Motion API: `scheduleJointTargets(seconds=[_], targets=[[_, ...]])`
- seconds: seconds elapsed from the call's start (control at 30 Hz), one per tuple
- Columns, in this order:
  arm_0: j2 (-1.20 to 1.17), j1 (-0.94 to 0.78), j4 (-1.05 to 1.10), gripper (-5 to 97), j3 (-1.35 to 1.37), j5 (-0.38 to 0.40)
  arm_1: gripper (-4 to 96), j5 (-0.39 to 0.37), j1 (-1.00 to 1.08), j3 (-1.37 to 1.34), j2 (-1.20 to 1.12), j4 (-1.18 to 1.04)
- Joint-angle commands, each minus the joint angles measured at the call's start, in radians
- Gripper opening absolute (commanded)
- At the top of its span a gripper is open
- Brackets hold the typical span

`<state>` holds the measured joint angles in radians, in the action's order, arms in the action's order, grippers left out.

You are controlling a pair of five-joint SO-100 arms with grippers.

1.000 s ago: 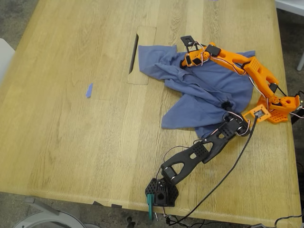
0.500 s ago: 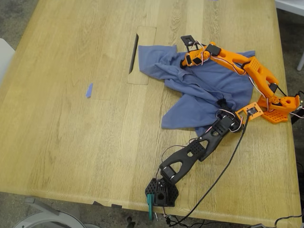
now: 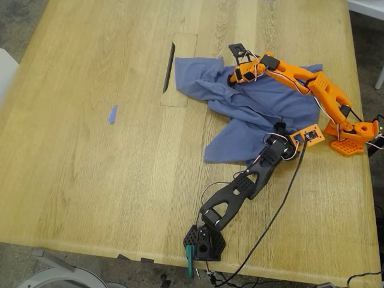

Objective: Fold a T-shirt

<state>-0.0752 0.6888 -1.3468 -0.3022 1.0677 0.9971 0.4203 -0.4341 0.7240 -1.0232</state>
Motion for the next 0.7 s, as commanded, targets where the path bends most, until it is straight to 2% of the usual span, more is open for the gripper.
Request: scheduleJointTargets(seconds=[0.0,0.07,0.33,0.47,0.67], targets=[[0.032,-0.114,-0.034,38,-0.032,-0.035,-0.2,-0.003,0.005,0.080,0.015,-0.008],[0.043,-0.127,-0.034,30,-0.032,-0.044,-0.2,-0.003,0.005,0.091,0.015,-0.014],[0.097,-0.175,-0.025,17,-0.032,-0.077,-0.2,-0.003,0.014,0.195,-0.029,-0.080],[0.097,-0.198,0.018,1,-0.031,-0.067,-0.2,0.000,0.012,0.261,-0.060,-0.123],[0.064,-0.236,0.002,0,-0.031,-0.018,-0.2,0.000,0.009,0.442,-0.130,-0.235]])
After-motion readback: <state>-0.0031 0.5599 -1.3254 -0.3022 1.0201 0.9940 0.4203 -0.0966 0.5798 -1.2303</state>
